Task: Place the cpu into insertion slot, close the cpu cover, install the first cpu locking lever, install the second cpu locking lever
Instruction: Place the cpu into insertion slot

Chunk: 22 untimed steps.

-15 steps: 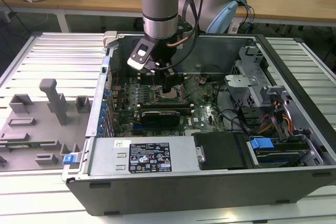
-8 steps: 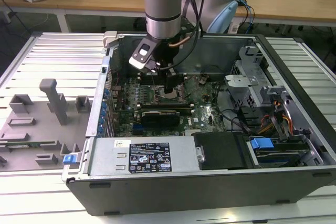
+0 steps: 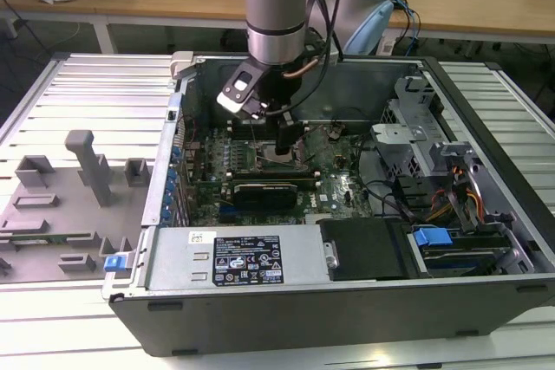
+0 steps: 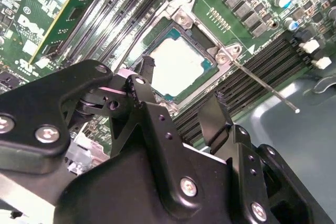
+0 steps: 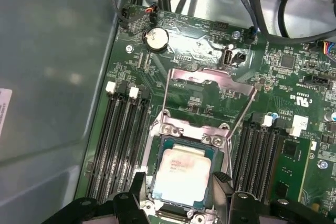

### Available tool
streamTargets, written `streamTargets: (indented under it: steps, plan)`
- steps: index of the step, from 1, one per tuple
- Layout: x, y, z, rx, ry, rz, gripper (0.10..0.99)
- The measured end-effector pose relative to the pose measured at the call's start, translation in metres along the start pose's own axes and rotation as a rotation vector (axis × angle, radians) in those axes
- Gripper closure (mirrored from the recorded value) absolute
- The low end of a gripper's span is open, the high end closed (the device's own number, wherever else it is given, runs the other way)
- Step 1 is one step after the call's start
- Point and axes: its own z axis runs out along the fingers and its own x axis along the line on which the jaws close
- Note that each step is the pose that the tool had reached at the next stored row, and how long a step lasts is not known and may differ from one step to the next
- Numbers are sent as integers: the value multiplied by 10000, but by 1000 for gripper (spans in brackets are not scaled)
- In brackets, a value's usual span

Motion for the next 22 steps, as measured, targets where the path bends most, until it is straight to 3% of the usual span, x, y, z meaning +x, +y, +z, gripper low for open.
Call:
streamTargets:
  steps: [3,8,12,18,19,22]
  plan:
    - [0,1,1,0,0,-14,475]
    - [-8,38,6,27,93,-1138,475]
    - [-10,47,11,58,110,-1615,475]
    - [-12,56,14,171,-2,-2349,475]
    - [-13,58,11,192,-59,-2349,475]
    - [-13,62,9,285,-335,-2180,475]
